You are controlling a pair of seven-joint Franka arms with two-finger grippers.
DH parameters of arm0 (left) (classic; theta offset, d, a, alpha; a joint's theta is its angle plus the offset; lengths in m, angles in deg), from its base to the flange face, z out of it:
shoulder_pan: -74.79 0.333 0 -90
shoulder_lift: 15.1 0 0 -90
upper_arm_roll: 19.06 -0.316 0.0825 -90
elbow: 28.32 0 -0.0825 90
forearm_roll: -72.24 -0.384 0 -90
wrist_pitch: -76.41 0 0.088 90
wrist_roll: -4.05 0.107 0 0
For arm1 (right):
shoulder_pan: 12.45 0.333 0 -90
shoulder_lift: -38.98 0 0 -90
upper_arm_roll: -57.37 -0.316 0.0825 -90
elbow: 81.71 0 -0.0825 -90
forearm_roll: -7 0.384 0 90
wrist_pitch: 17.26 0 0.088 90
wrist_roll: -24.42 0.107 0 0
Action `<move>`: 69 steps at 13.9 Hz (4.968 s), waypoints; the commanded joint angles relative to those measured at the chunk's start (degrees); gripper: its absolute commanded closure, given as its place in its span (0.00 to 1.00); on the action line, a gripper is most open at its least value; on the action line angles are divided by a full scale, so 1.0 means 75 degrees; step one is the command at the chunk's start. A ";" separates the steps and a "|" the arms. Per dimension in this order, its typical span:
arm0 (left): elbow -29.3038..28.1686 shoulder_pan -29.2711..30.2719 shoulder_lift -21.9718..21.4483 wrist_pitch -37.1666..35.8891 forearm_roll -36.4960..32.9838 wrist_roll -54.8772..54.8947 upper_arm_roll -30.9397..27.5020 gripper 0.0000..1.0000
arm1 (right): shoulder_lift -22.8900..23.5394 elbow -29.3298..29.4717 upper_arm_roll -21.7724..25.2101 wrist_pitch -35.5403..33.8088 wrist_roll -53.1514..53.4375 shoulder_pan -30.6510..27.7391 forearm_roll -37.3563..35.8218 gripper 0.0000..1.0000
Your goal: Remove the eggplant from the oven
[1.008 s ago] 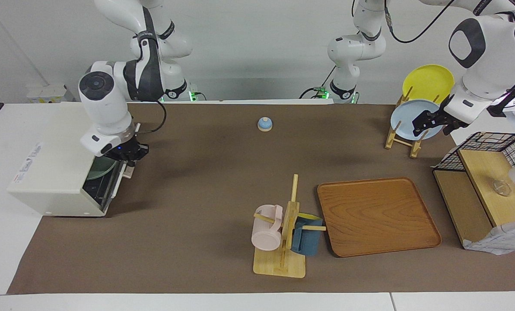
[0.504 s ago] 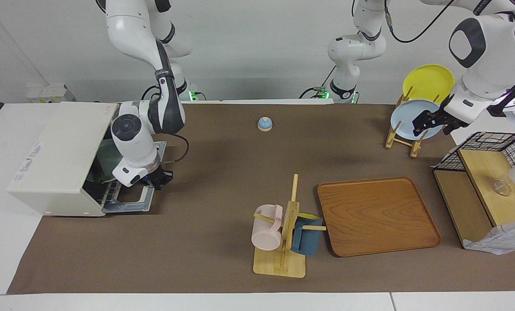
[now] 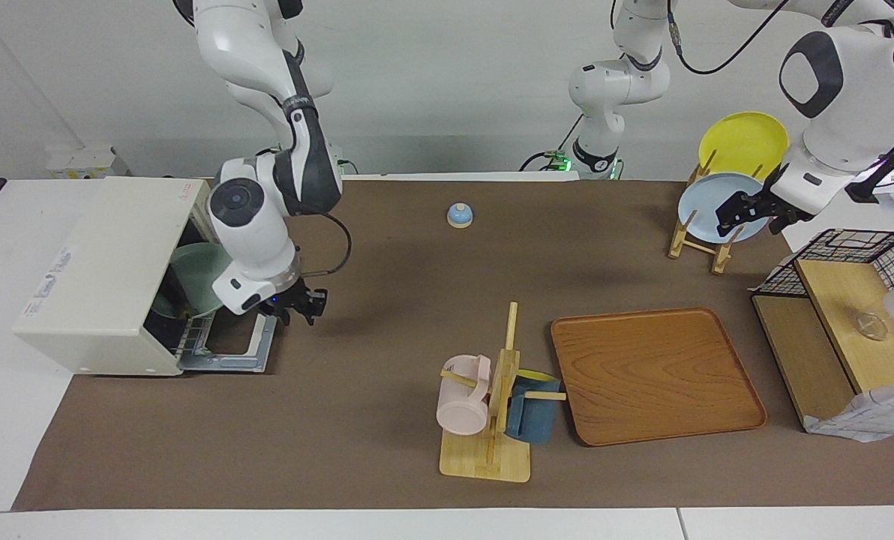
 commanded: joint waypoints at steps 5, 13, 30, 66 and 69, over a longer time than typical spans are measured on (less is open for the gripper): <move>-0.0054 0.0074 -0.0125 -0.0075 0.0080 0.0028 0.0033 0.00 | -0.1077 -0.1593 -0.0030 0.0005 -0.0419 -0.1170 -0.0569 0.48; -0.0065 0.0074 -0.0125 -0.0075 0.0080 0.0016 0.0033 0.00 | -0.1044 -0.2299 -0.0030 0.0711 -0.1228 -0.1346 -0.0592 0.51; -0.0065 0.0074 -0.0125 -0.0075 0.0080 0.0016 0.0033 0.00 | 0.2982 0.4654 -0.0159 -0.2815 0.4298 0.3304 -0.0206 1.00; -0.1530 -0.5714 0.2863 0.5950 0.0678 -0.7777 0.0139 0.72 | -0.0012 -0.2405 -0.0745 0.1767 0.0753 -0.0584 -0.2008 0.98; -0.1391 -0.5622 0.2840 0.5413 0.0678 -0.7777 0.0127 0.98 | -0.0012 -0.2358 -0.0745 0.1650 0.0658 -0.0642 -0.2396 0.98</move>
